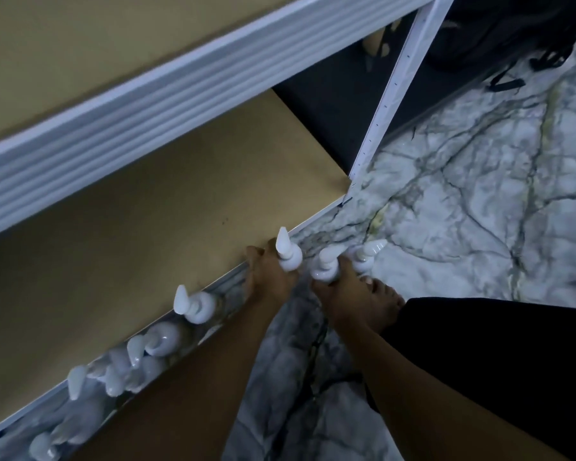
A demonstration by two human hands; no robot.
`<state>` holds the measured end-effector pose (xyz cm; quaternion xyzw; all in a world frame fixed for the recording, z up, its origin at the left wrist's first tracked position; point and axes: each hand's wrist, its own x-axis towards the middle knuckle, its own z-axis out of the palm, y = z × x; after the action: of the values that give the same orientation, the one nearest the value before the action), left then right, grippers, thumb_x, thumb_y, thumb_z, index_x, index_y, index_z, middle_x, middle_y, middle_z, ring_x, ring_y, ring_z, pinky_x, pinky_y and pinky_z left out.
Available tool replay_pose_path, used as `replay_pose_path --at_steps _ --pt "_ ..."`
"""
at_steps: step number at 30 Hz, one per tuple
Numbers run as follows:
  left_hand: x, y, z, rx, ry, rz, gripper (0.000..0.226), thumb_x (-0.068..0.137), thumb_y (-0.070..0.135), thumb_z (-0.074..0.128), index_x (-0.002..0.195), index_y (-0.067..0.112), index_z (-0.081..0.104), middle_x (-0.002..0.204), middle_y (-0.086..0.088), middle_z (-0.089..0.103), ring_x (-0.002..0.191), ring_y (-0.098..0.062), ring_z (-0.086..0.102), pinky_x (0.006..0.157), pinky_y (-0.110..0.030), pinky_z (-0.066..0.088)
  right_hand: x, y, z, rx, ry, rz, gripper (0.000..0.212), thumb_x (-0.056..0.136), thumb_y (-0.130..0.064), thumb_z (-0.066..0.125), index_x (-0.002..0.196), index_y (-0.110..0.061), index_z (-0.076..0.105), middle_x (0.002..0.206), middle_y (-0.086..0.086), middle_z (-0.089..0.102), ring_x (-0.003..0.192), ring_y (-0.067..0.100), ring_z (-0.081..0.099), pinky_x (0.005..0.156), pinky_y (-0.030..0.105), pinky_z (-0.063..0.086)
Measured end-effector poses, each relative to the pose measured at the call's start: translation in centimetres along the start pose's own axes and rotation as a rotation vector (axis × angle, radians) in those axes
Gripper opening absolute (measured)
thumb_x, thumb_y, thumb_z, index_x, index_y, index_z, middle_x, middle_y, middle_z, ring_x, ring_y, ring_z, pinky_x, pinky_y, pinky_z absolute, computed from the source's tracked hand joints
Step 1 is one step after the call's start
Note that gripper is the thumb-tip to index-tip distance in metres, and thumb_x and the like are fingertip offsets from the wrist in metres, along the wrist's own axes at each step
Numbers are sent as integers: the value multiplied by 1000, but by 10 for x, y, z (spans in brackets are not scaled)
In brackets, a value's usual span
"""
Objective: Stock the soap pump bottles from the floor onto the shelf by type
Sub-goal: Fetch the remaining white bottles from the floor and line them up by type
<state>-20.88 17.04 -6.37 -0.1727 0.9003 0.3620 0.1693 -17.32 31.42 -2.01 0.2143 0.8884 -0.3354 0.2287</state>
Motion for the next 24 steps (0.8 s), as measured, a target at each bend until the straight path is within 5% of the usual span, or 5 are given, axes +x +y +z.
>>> replay_pose_path --at_steps 3,5,7,12,24 --pt "-35 1 -23 -82 14 40 68 71 36 85 129 16 56 120 -6 50 107 -26 57 92 -35 48 -20 15 2 -151 128 12 74 78 -72 54 142 -36 46 135 9 57 119 28 51 106 28 38" --pt "-58 0 -47 -147 7 57 64 59 47 80 113 18 62 109 -2 60 101 -23 63 85 -35 52 -29 17 6 -236 217 3 72 68 -84 44 126 -42 57 113 10 68 108 35 60 101 46 42" --pt "-79 0 -76 -177 25 76 63 52 54 73 106 25 61 103 2 66 97 -18 67 84 -35 53 -43 7 -2 -206 293 -59 60 67 -86 45 106 -43 60 85 3 69 87 34 64 89 45 45" --pt "-145 5 -164 -274 59 149 56 64 39 85 110 37 52 94 13 68 86 -8 67 77 -28 54 -99 -48 -40 230 153 -312 59 65 -40 85 114 -17 62 102 7 52 99 28 53 82 37 44" --pt "-329 -10 -363 -656 391 283 44 82 15 80 122 23 61 111 -2 72 103 -18 70 79 -31 57 -263 -202 -86 589 -372 -675 28 84 -14 75 106 -17 58 104 1 68 93 16 68 81 38 57"
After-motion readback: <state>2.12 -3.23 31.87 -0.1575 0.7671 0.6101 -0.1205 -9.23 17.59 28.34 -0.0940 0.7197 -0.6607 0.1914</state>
